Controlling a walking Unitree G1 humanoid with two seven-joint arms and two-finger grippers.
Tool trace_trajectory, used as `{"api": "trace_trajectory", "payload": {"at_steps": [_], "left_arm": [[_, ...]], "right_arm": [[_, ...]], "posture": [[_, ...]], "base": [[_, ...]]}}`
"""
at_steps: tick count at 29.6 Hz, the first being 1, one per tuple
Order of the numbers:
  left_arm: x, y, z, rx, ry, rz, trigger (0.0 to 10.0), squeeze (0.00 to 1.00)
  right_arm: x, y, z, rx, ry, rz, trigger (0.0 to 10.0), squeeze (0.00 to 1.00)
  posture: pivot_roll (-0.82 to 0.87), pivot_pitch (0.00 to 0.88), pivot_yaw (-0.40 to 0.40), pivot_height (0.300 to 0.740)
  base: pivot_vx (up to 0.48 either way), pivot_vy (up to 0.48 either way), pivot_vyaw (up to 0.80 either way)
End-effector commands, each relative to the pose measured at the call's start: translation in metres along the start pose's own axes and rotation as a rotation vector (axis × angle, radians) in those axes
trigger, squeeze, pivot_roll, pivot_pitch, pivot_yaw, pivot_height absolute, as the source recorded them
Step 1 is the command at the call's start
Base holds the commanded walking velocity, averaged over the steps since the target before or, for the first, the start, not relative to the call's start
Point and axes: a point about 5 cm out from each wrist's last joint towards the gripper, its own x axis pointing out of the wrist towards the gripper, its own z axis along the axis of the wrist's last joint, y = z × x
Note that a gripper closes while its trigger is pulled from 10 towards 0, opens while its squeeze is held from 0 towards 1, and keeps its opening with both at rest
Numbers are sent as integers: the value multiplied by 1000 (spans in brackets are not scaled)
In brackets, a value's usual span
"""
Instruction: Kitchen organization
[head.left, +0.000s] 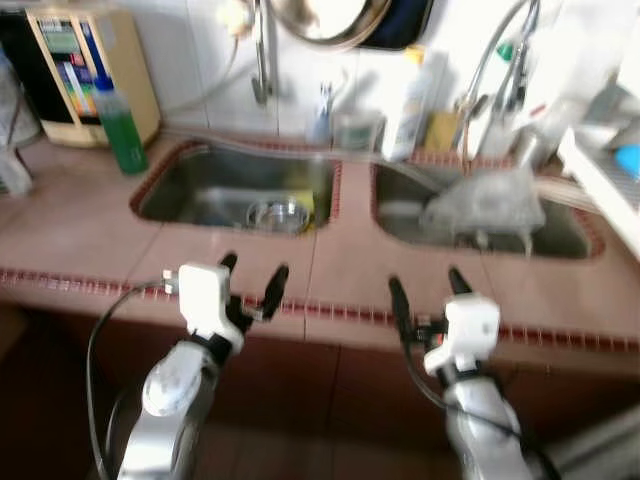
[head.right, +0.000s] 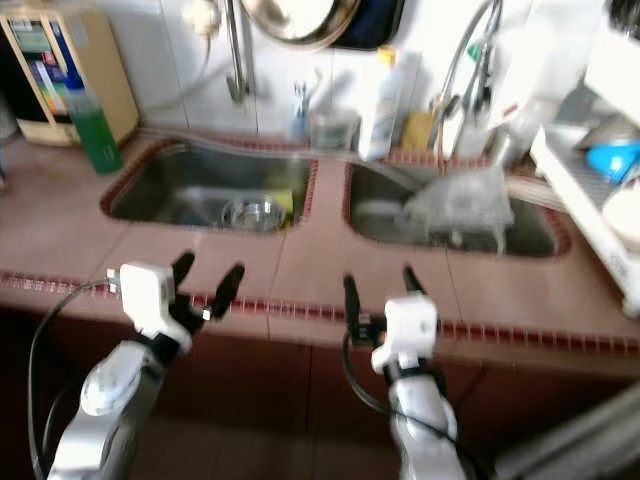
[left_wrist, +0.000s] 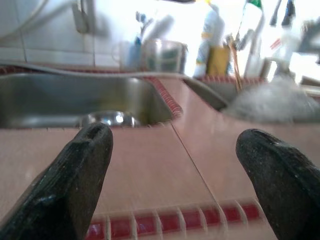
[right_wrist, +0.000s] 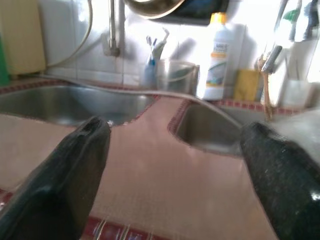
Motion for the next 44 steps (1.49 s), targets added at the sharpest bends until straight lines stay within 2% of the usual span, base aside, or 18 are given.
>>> {"api": "trace_trajectory", "payload": {"at_steps": [1, 9, 10, 16, 20, 23, 25, 26, 27, 31, 33, 34, 36, 37, 39, 40, 44], "left_arm": [[2, -3, 5, 9, -15, -20, 10000, 0], [1, -1, 6, 32, -23, -36, 10000, 0], [0, -1, 3, 56, -19, -57, 10000, 0], [-10, 2, -26, 118, 81, -107, 10000, 0], [-26, 3, -57, 197, 169, -158, 10000, 0], [-34, 5, -71, 177, 218, -162, 10000, 0], [-38, 6, -79, 204, 246, -165, 10000, 0], [-43, 7, -87, 218, 279, -165, 10000, 0], [-52, 11, -104, 222, 358, -145, 10000, 0], [-57, 13, -115, 193, 415, -140, 10000, 0], [-68, 17, -135, 119, 530, -67, 10000, 0], [-68, 17, -135, 119, 530, -67, 10000, 0], [-81, 19, -153, 90, 636, -1, 10000, 0], [-81, 19, -153, 90, 636, -1, 10000, 0], [-99, 19, -170, 94, 780, 47, 10000, 0], [-99, 19, -170, 94, 780, 47, 10000, 0], [-119, 20, -182, 88, 903, 100, 10000, 0]], "right_arm": [[-1, -2, 0, -8, 1, -3, 10000, 0], [-1, -2, -2, -7, 9, 5, 10000, 0], [-2, 0, -6, -8, 23, 19, 10000, 0], [-11, 1, -27, -48, 101, 90, 10000, 0], [-25, -2, -56, -73, 223, 159, 10000, 0], [-32, -6, -69, -86, 282, 167, 10000, 0], [-36, -9, -77, -89, 319, 167, 10000, 0], [-41, -11, -84, -96, 355, 169, 10000, 0], [-51, -14, -99, -119, 431, 183, 10000, 0], [-56, -17, -108, -124, 482, 178, 10000, 0], [-71, -22, -128, -99, 625, 143, 10000, 0], [-71, -22, -128, -99, 625, 143, 10000, 0], [-85, -23, -141, -126, 727, 152, 10000, 0], [-85, -23, -141, -126, 727, 152, 10000, 0], [-104, -29, -153, -106, 853, 102, 10000, 0], [-104, -29, -153, -106, 853, 102, 10000, 0], [-125, -36, -163, -108, 981, 61, 10000, 0]], "posture": [[-105, 0, 29, 740], [-92, 2, 26, 740], [-87, 10, 22, 740], [-69, 31, 12, 740], [-47, 60, -3, 740], [-40, 62, -7, 740], [-27, 62, -13, 740], [-20, 61, -15, 740], [-12, 58, -15, 740], [-15, 56, -12, 740], [-23, 40, -6, 740], [-23, 40, -6, 740], [-37, 29, 2, 740], [-37, 29, 2, 740], [-51, 4, 7, 740], [-51, 4, 7, 740], [-66, 0, 7, 740]], "base": [[0, 0, 0], [0, 0, 0], [0, 0, 0], [0, 0, 0], [0, 0, 0], [0, 0, 0], [0, 0, 0], [0, 0, 0], [0, 0, 0], [0, 0, 0], [0, 0, 0], [0, 0, 0], [0, 0, 0], [0, 0, 0], [0, 0, 0], [0, 0, 0], [0, 0, 0]]}}
